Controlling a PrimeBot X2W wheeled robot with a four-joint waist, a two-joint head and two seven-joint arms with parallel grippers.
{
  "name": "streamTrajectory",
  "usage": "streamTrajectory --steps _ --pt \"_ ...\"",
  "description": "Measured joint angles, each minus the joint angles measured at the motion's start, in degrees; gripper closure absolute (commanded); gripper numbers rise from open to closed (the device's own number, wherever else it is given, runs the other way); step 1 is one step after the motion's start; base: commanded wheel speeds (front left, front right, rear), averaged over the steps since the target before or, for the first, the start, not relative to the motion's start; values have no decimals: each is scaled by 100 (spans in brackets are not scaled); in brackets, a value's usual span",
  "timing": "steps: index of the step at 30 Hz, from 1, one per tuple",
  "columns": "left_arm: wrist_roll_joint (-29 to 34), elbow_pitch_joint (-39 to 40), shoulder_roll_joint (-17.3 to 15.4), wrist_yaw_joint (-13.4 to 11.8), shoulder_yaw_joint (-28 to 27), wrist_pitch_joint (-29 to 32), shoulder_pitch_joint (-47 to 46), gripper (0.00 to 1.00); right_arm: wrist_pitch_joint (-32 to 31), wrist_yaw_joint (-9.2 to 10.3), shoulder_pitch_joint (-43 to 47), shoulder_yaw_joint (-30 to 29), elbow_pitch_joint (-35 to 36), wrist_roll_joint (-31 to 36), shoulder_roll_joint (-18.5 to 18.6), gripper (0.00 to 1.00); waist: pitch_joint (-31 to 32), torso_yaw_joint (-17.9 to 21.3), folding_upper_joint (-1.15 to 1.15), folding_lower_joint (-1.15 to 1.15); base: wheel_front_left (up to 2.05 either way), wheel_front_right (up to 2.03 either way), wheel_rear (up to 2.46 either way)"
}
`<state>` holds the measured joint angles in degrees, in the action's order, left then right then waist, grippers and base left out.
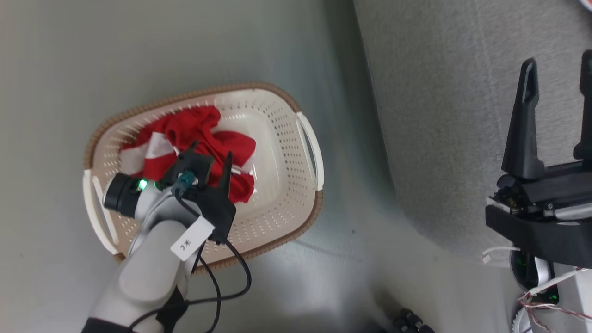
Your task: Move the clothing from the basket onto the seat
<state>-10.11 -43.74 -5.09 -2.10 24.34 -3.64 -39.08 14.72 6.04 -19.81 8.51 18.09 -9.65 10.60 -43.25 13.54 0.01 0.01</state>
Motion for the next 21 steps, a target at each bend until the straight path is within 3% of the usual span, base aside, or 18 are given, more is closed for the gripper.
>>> streamTrajectory --steps 21 --pt "370 -687 -129 -103 44 -214 -1296 0 1 -59 -814 32 194 124 -193 0 -1606 207 0 0 0 0 0"
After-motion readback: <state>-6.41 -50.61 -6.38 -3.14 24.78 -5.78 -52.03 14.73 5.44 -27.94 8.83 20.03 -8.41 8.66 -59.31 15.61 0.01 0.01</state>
